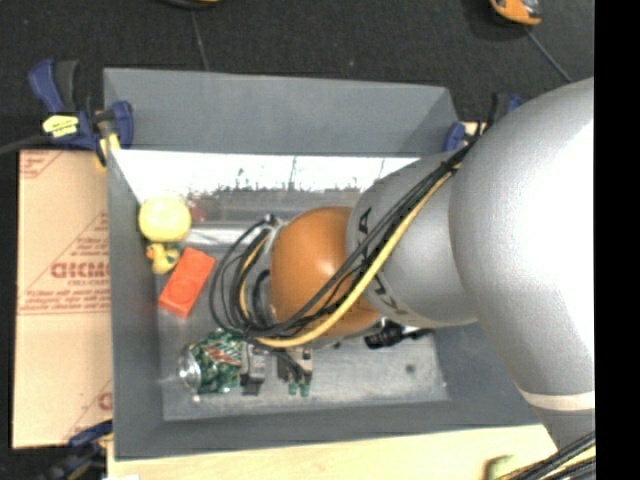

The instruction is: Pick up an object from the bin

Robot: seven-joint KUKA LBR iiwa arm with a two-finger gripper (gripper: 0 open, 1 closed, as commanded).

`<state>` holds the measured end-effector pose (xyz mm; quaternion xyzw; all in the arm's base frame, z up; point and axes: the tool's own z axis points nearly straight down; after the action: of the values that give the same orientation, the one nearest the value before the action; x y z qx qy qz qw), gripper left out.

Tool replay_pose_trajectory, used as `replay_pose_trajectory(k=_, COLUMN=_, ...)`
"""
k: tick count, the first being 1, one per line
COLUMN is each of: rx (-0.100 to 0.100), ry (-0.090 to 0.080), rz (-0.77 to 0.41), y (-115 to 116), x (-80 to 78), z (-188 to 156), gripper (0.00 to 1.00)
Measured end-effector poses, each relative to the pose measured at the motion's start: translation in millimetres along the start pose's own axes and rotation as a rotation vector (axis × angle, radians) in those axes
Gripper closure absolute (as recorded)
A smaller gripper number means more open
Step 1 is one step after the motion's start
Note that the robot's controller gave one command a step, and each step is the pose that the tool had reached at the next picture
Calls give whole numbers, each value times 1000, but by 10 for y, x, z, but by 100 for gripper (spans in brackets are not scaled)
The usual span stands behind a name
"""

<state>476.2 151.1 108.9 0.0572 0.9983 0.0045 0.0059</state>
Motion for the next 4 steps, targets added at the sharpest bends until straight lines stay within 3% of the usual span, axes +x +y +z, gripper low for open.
replay_pose_trajectory(k=1, rx=0, ry=0, rz=1, y=0, x=0, z=1, gripper=100)
replay_pose_trajectory(k=3, rx=-26, ry=-28, rz=-66, y=44, x=-128, z=244, gripper=100)
replay_pose_trajectory(k=4, rx=-23, ry=-25, rz=-43, y=40, x=-158, z=64, gripper=100)
